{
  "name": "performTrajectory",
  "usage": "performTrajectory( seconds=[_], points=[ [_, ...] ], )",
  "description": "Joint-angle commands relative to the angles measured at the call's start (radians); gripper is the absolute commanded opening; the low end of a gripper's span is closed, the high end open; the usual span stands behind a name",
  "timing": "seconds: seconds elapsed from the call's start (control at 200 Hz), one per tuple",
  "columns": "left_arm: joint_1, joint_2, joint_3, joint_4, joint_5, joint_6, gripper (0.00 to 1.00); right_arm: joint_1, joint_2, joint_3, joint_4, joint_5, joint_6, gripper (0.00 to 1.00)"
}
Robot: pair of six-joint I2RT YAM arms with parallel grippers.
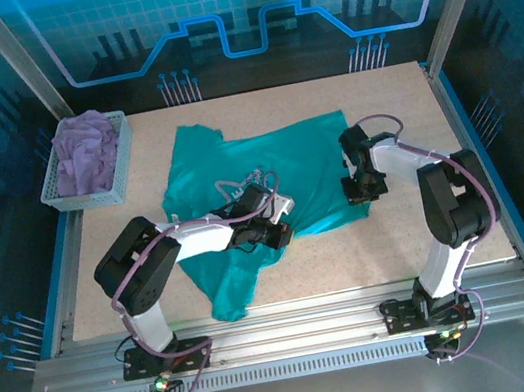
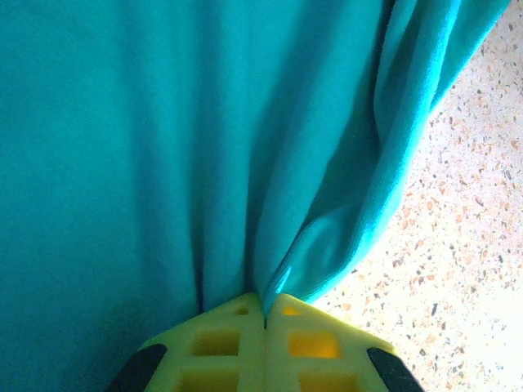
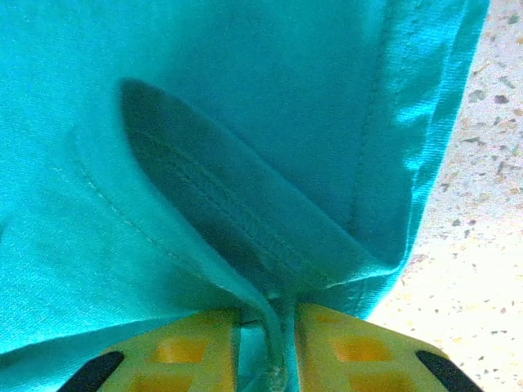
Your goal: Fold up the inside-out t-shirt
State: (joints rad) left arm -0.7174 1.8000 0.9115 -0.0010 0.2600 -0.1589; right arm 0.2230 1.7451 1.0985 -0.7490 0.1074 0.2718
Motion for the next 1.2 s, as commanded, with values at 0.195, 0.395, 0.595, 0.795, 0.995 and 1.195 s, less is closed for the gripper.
performTrajectory(
  seconds=[0.195, 0.395, 0.595, 0.795, 0.995, 1.195],
  points=[
    [-0.003, 0.014, -0.006, 0.005, 0.028, -0.004, 0.0, -0.022, -0.023, -0.015, -0.008, -0.011, -0.015, 0.08],
    [-0.003, -0.023, 0.005, -0.004, 0.02, -0.039, 0.12, -0.025, -0.107, -0.032, -0.005, -0.049, -0.023, 0.0],
    [0.004, -0.291, -0.069, -0.106, -0.101, -0.154, 0.5, -0.042, -0.15, -0.044, 0.053, -0.143, -0.011, 0.0],
    [0.227, -0.405, -0.187, -0.22, -0.086, -0.396, 0.57, -0.091, -0.136, -0.025, 0.087, -0.144, -0.004, 0.0],
    [0.39, -0.262, -0.146, -0.22, -0.034, -0.404, 0.58, -0.2, -0.119, 0.013, 0.117, -0.188, 0.033, 0.0],
    [0.476, -0.043, 0.012, -0.197, -0.019, -0.399, 0.59, -0.221, -0.066, 0.086, 0.112, -0.127, 0.039, 0.0]
  ],
)
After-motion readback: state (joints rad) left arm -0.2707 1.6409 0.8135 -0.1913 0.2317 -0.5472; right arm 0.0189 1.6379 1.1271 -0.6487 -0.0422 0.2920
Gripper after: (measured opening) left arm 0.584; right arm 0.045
